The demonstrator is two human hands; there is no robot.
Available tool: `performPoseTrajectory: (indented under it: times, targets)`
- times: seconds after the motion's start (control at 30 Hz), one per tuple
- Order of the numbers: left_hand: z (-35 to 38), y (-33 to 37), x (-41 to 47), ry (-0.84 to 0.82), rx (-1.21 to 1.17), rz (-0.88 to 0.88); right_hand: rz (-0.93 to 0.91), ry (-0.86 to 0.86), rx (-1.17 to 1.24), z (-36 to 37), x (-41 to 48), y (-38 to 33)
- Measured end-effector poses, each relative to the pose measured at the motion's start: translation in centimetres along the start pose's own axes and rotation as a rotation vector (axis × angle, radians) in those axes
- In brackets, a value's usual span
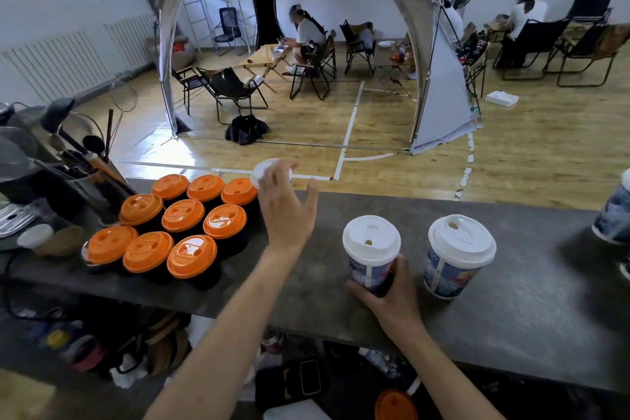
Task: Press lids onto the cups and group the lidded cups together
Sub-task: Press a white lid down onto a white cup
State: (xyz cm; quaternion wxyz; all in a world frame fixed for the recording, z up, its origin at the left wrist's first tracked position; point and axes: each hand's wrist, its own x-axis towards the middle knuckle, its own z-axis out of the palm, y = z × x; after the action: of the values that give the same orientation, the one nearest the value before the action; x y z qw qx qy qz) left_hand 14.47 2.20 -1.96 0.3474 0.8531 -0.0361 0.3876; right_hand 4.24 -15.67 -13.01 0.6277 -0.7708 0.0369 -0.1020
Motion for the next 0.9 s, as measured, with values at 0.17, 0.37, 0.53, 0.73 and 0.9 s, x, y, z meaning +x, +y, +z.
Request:
performPoseTrajectory:
  times: [0.17, 0.37, 0.53, 0.73, 0.9]
  targets:
    - [0.3, -4.6, 6.1, -0.427, 0.443, -0.19, 0.01, -0.009, -0.057, -0.1, 0.1, 0.3]
    - [0.2, -5.5, 6.0, -0.485, 0.428, -0.115, 0.013, 0.017, -0.104, 0.0, 0.3, 0.1]
    - [-2.0, -2.8, 1.9, -0.543, 0.278, 0.053, 0.065, 0.051, -0.119, 0.4, 1.1, 0.1]
    - [-5.7, -0.3, -3.2, -0.589, 0.123, -0.071, 0.086, 0.1, -0.216, 1.3, 4.0, -0.9]
    - [-6.0, 1.3, -6.9, -0.559, -0.054, -0.051, 0.108, 0.106, -0.229, 1.9, 6.3, -1.2]
